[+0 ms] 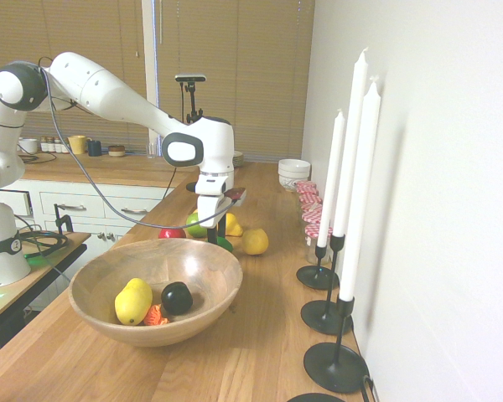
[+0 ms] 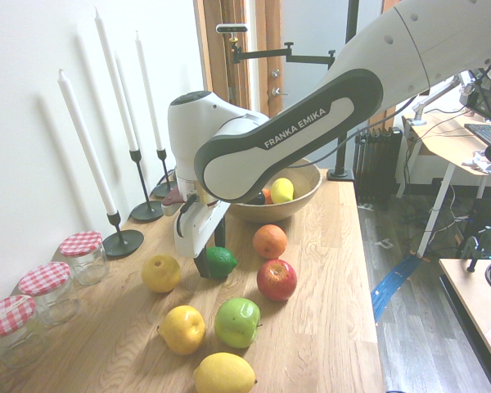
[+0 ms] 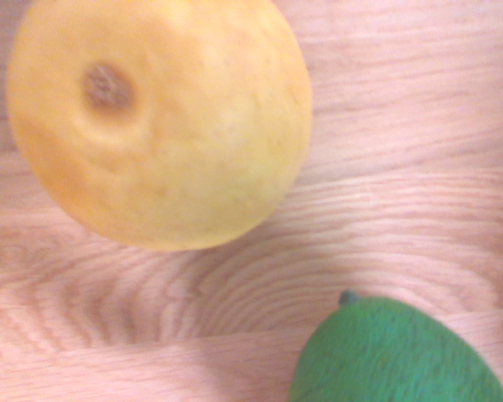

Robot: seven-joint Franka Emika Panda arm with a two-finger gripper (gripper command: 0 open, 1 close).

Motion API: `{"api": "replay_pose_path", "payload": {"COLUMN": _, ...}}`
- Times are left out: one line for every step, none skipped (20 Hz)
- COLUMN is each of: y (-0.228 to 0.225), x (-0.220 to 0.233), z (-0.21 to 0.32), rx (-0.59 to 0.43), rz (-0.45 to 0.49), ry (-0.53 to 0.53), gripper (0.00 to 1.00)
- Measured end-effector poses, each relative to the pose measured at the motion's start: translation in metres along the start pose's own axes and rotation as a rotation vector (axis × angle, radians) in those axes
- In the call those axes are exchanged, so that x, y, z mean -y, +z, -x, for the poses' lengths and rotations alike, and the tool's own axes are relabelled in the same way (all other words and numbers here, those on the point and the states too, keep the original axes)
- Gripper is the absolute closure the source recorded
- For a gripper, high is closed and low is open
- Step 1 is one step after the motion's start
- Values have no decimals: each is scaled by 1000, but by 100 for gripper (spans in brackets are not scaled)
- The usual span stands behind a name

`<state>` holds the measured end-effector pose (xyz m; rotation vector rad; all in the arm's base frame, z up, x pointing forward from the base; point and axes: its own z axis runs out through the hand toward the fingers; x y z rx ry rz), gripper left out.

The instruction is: Take green lemon out of the basket

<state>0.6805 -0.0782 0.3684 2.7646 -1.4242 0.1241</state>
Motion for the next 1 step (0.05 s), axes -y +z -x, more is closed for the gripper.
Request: {"api": "replay_pose_path", "payload": {"y": -2, "x": 1, "z": 1, "rx": 2, "rz": 2, "ry": 1, "gripper": 0}}
